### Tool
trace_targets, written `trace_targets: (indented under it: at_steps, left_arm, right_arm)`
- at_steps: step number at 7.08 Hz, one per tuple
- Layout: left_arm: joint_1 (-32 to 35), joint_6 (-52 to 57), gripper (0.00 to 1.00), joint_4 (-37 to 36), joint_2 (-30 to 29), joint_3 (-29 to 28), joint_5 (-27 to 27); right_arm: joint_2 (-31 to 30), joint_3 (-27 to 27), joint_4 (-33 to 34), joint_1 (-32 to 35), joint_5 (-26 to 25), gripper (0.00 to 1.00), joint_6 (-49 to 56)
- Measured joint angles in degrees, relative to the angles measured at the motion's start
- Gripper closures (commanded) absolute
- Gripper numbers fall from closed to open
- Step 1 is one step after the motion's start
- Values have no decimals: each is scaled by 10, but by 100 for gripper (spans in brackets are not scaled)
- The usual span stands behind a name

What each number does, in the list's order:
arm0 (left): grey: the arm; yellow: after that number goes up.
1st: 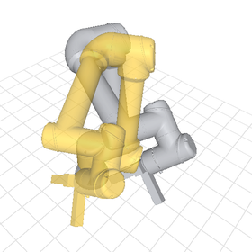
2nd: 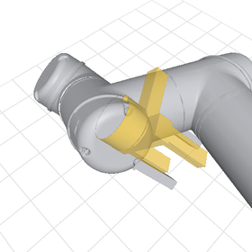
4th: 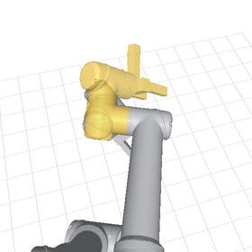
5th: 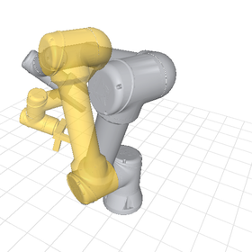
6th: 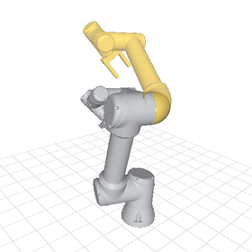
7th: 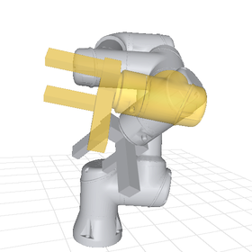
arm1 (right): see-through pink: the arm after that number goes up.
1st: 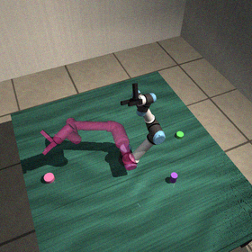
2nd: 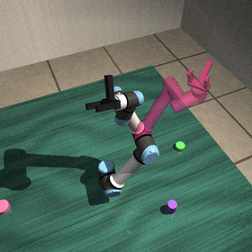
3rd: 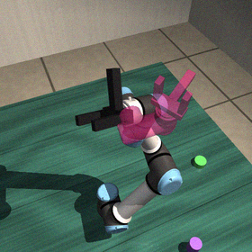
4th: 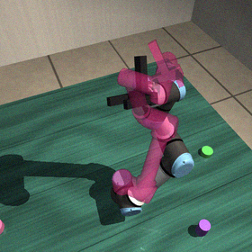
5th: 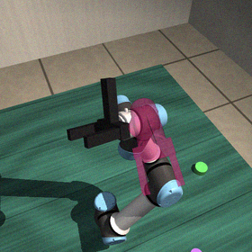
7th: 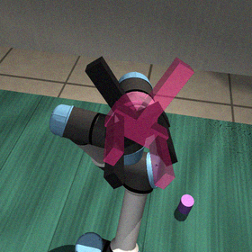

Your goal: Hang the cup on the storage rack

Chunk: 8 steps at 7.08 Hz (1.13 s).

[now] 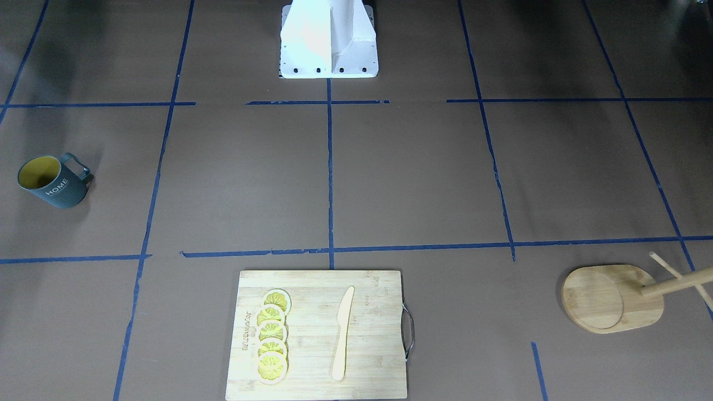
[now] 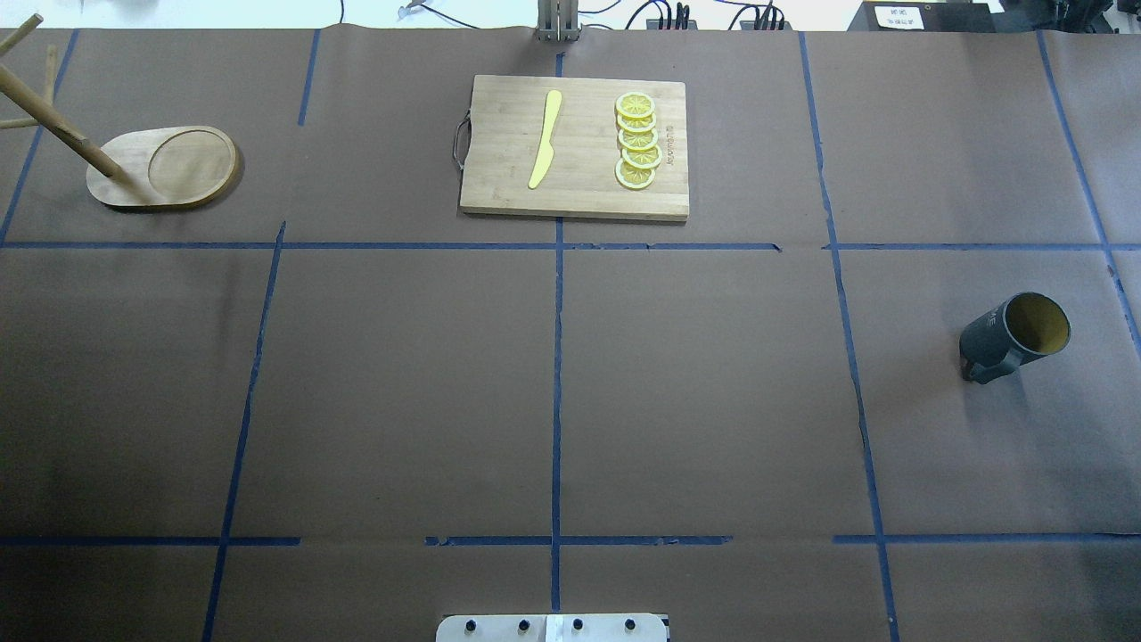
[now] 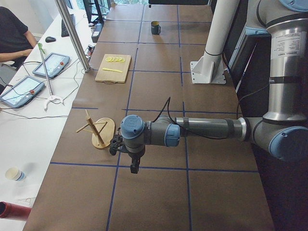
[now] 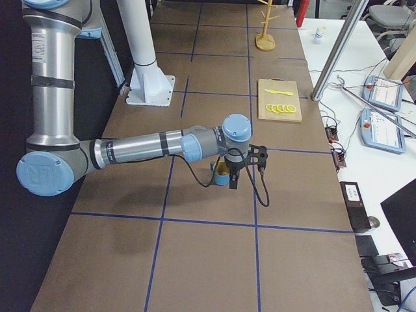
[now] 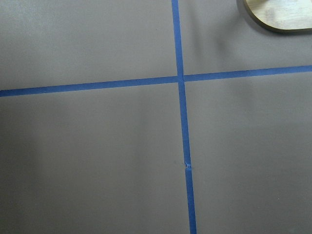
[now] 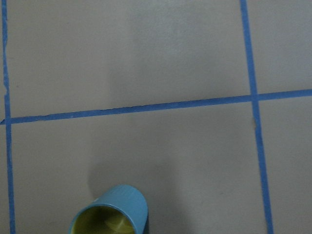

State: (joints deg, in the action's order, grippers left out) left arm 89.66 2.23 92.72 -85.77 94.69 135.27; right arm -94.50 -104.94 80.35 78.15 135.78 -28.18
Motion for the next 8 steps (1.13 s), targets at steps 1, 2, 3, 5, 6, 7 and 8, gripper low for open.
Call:
trace_targets:
  at_steps: [1,2,3,5,6,7,8]
  left_arm:
    - [0,0,0,0,0,0,0]
    - [0,0,0,0,0,0,0]
    - [0,0,0,0,0,0,0]
    - [0,0,0,0,0,0,1]
    - [0,0,0,0,0,0,1]
    - [0,0,0,0,0,0,1]
    - [0,0,0,0,0,0,1]
  right_arm:
    - [-7,0,-38,-39,-20,0,-49]
    - [-11,6,-57,-68,-34,0,-74]
    - [-12,11,-65,-87,-39,0,-85]
    - [-13,19,-68,-109,-42,0,-89]
    - [-10,24,-69,-118,-44,0,-89]
    - [-4,34,-69,-125,-44,0,-89]
    - [0,43,-69,-130,-45,0,-89]
